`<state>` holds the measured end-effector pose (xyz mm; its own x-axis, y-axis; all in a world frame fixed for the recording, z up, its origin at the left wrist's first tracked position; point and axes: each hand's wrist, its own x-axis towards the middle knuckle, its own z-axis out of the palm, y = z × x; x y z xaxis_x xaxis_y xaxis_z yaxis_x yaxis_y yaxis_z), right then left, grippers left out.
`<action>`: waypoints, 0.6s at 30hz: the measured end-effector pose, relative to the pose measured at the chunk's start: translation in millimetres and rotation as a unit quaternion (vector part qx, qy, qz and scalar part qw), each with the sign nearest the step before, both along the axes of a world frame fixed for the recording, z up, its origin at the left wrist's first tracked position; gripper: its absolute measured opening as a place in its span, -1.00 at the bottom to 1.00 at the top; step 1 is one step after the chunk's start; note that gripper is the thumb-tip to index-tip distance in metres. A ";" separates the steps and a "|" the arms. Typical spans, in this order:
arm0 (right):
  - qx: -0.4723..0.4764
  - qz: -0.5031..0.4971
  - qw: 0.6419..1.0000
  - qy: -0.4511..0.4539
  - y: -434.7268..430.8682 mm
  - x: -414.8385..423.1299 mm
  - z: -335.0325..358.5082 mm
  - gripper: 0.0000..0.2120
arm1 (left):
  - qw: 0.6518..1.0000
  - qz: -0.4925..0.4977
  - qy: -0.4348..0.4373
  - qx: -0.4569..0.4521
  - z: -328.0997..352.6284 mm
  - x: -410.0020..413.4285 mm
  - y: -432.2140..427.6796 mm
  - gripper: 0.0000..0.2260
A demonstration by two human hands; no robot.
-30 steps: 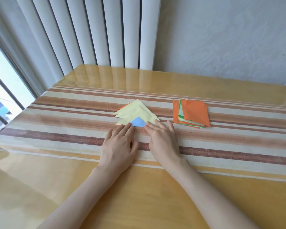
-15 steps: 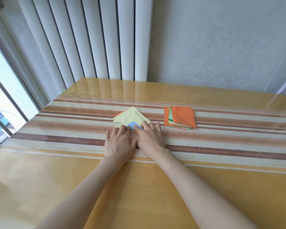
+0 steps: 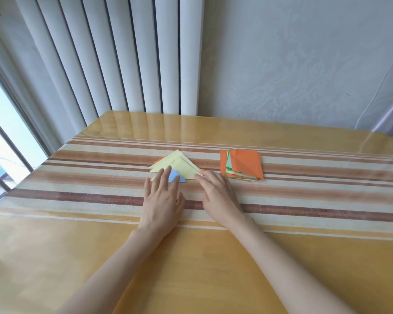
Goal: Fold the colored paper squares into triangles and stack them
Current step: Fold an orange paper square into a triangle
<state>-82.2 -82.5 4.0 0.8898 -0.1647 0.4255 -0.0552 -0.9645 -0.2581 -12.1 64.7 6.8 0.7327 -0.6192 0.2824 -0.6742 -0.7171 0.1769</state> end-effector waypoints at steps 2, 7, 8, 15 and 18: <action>-0.016 -0.036 0.998 -0.053 -28.5 -16.5 -2.7 -0.53 | 0.996 -0.073 -0.023 -0.035 0.5 -8.4 -7.5 -0.59; -0.030 -0.160 0.984 -0.078 -96.3 -47.3 -2.1 -0.64 | 0.984 -0.165 -0.002 -0.072 -0.5 -35.8 -36.8 -0.69; -0.024 -0.169 0.984 -0.058 -103.3 -47.5 -3.5 -0.61 | 0.983 -0.170 0.008 -0.065 -2.7 -37.2 -41.0 -0.68; -0.005 -0.173 0.985 -0.007 -117.4 -36.1 -14.3 -0.74 | 0.984 -0.173 0.046 -0.023 -16.1 -36.5 -49.0 -0.59; -0.035 -0.169 0.982 -0.074 -118.3 -37.6 -12.9 -0.74 | 0.984 -0.170 0.051 -0.021 -15.2 -36.4 -49.3 -0.59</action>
<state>-119.8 -200.9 -8.9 0.7164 -0.4064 0.5671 -0.3429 -0.9130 -0.2210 -48.5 15.3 -8.4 0.5103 -0.8233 0.2486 -0.8515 -0.4431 0.2803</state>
